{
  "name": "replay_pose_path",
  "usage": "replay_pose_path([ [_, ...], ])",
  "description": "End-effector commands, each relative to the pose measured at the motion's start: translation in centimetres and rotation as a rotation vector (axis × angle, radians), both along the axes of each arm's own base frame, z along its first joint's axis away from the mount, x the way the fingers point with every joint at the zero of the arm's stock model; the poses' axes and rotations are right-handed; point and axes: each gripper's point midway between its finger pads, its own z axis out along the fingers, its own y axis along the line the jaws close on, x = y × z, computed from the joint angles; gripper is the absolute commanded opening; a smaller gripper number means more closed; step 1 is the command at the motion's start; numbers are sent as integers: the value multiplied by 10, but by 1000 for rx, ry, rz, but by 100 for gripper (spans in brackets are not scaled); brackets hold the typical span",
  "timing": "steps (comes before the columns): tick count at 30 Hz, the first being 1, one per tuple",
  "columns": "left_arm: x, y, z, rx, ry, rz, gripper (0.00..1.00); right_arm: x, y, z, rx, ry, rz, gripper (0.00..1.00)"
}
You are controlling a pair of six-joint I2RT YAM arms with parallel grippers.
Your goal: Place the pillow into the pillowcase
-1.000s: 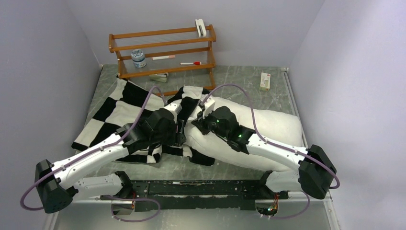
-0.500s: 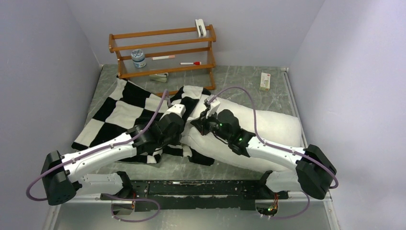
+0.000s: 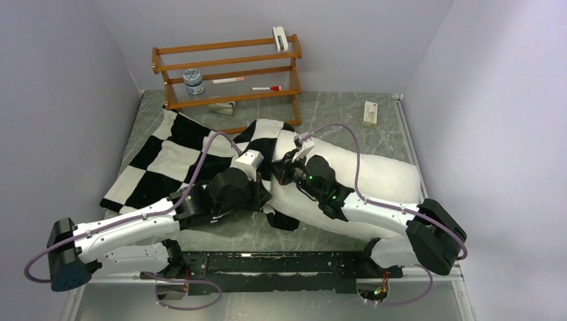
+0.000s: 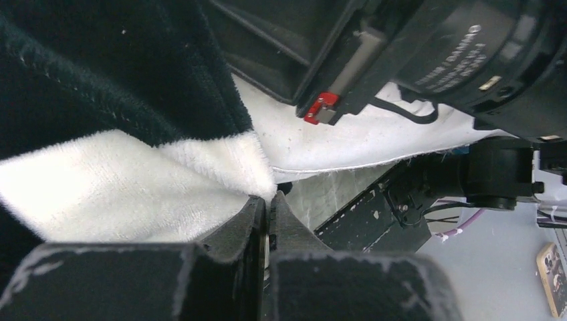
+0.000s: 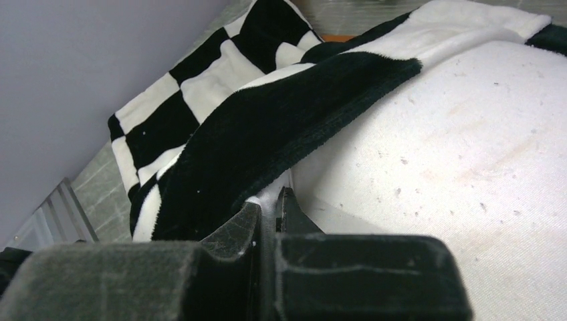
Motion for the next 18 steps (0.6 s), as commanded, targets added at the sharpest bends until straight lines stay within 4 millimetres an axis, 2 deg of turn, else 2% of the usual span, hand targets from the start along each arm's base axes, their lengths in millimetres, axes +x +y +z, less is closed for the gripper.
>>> replay_pose_path([
  [1, -11, -19, -1, -87, 55, -32, 5, 15, -7, 22, 122, -36, -91, 0],
  [3, -7, -12, -7, -45, 63, 9, 5, 11, -10, 16, 87, -29, -81, 0],
  [6, -2, -3, -8, 7, 56, 46, 8, 10, -22, 11, -23, -23, -98, 23],
  [9, 2, 1, 3, 19, 30, 60, 21, 13, -40, 24, -93, 3, -107, 43],
  [12, 6, 3, 16, 14, -1, 70, 40, 16, -55, 47, -122, 3, -91, 61],
  [14, 10, 5, 25, 16, -28, 80, 46, 17, -64, 60, -130, -3, -71, 71],
  [16, 15, 7, 33, 30, -53, 96, 49, 21, -72, 72, -138, 3, -48, 76],
  [18, 20, 8, 39, 49, -75, 111, 51, 27, -78, 77, -156, 8, -38, 77],
])
